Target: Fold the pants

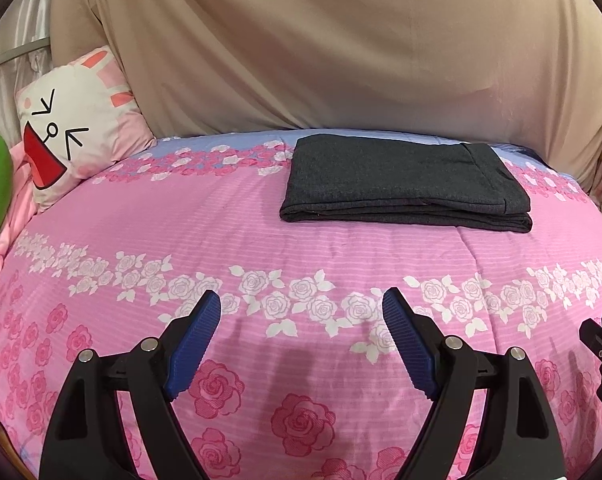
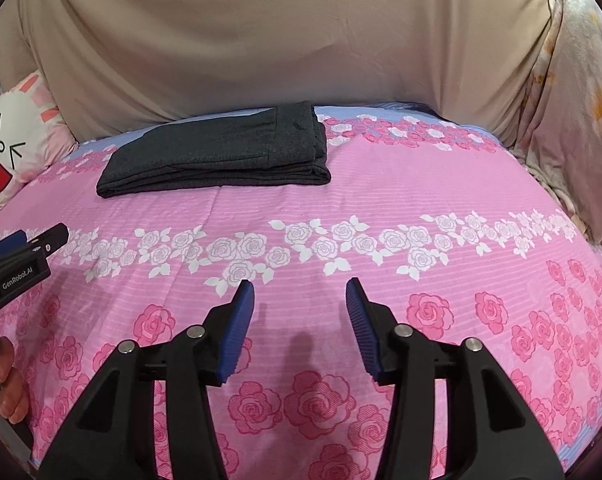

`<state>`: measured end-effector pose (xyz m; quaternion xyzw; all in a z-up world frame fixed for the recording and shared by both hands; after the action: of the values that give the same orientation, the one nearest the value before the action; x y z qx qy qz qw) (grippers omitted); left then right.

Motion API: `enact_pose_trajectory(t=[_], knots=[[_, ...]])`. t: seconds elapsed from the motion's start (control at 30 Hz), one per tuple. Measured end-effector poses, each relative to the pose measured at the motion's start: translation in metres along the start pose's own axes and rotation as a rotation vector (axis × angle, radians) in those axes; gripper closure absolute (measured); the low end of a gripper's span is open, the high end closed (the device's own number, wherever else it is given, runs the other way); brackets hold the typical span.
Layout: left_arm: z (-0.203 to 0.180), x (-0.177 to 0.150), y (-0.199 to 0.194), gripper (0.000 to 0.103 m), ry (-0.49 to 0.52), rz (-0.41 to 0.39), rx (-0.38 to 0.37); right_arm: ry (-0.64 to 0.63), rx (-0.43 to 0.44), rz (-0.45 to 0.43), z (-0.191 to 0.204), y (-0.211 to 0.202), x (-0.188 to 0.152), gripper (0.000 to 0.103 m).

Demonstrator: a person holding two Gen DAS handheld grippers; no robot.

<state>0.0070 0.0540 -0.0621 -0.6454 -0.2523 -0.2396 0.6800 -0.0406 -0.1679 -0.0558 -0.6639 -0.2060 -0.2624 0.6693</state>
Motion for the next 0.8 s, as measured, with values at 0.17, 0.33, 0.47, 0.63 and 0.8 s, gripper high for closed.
enact_pose_trajectory(t=[0.17,0.33,0.47,0.63,0.8], knots=[[0.000,0.000,0.000,0.023,0.007,0.001,-0.001,0.003,0.005,0.002,-0.002,0.001,0.000,0.057],[-0.001,0.000,0.000,0.025,0.013,-0.001,-0.014,0.000,0.010,0.014,-0.003,0.004,0.001,0.053],[-0.009,-0.002,-0.005,0.025,0.063,-0.029,-0.024,-0.006,0.010,0.017,-0.001,0.004,0.001,0.047],[-0.013,-0.003,-0.009,0.025,0.077,-0.050,-0.001,0.002,0.009,0.018,0.000,0.004,0.001,0.047],[-0.008,-0.003,-0.010,0.025,0.046,-0.052,0.018,0.003,0.010,0.019,-0.001,0.004,0.001,0.046]])
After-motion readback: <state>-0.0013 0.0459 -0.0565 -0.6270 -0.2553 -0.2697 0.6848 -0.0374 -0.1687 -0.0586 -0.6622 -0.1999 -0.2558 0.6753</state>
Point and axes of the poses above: each gripper's, at about its wrist camera, not at the fingertips, and y roughly the way its jaws point, z to its left, x to its top, the point moved 1 cm from there along y, roughly the way its jaws point, and after that the axes turned 12 degrees about z, right-handed, at the moved point
